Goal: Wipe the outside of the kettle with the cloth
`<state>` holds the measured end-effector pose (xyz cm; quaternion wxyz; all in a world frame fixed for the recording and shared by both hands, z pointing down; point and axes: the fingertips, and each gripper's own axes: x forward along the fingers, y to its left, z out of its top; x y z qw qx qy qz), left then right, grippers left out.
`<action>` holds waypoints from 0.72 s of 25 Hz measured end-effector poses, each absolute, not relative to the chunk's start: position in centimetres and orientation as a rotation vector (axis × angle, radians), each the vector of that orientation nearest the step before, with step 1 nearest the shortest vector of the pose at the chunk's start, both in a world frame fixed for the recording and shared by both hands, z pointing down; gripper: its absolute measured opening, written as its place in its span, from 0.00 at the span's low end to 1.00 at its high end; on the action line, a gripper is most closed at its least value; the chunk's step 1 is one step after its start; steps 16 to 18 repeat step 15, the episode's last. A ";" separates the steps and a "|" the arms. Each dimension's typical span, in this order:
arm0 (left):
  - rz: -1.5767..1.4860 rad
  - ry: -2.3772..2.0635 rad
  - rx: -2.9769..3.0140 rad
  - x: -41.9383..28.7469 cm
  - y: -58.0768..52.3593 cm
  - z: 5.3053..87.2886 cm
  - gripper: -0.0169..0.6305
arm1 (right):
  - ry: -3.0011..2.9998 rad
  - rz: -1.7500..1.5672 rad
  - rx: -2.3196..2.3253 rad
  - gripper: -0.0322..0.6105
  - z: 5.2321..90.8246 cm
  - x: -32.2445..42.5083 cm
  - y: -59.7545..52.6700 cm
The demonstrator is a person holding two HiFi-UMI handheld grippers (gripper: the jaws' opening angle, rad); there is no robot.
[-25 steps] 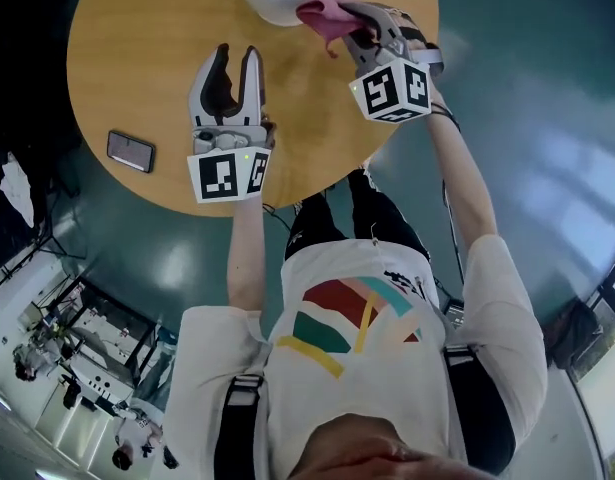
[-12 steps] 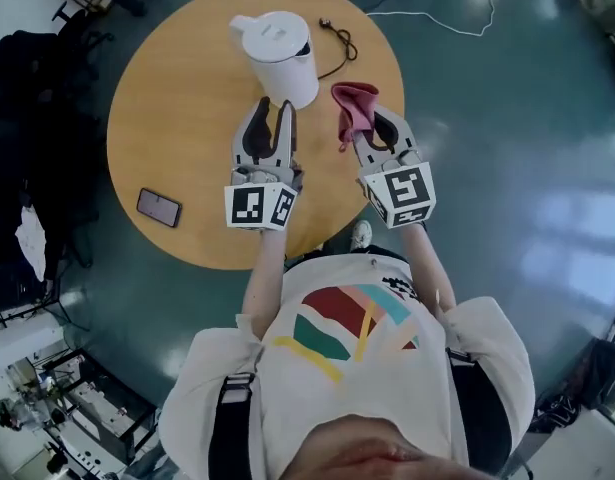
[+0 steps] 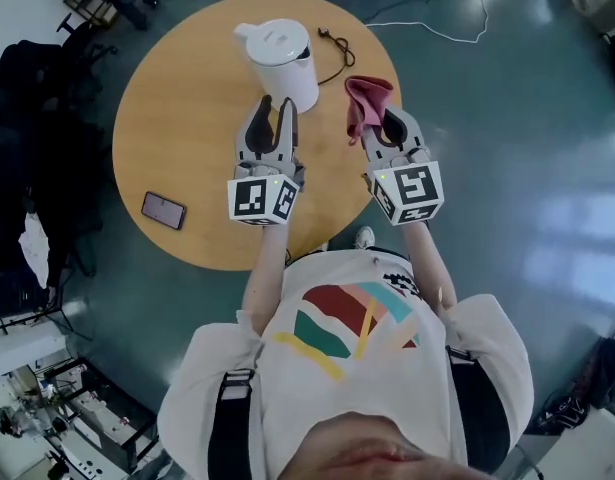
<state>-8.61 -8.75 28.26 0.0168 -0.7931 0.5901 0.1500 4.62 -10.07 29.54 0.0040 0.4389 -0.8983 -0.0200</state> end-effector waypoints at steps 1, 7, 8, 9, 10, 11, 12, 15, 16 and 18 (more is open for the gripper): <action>0.463 1.836 -2.465 -8.7 -8.6 28.3 0.31 | -2.819 -0.068 1.371 0.11 29.5 4.4 -9.8; 0.445 1.874 -2.478 -9.1 -8.1 28.2 0.31 | -2.835 -0.137 1.347 0.11 28.2 3.9 -9.1; 0.451 1.872 -2.475 -9.2 -8.0 28.0 0.31 | -2.838 -0.150 1.347 0.11 27.9 3.8 -9.0; 0.449 1.869 -2.470 -9.2 -7.8 27.9 0.31 | -2.840 -0.161 1.350 0.11 27.7 3.8 -9.0; 0.445 1.868 -2.466 -9.3 -7.7 27.9 0.31 | -2.842 -0.167 1.353 0.11 27.6 3.8 -9.0; 0.443 1.866 -2.464 -9.3 -7.7 27.9 0.31 | -2.843 -0.169 1.356 0.11 27.6 3.8 -8.9; 0.445 1.866 -2.465 -9.3 -7.6 27.9 0.31 | -2.844 -0.168 1.356 0.11 27.6 3.8 -8.8; 0.455 1.868 -2.469 -9.4 -7.3 27.9 0.31 | -2.847 -0.166 1.346 0.11 27.6 3.6 -8.4; 0.455 1.868 -2.469 -9.4 -7.3 27.9 0.31 | -2.847 -0.166 1.346 0.11 27.6 3.6 -8.4; 0.455 1.868 -2.469 -9.4 -7.3 27.9 0.31 | -2.847 -0.166 1.346 0.11 27.6 3.6 -8.4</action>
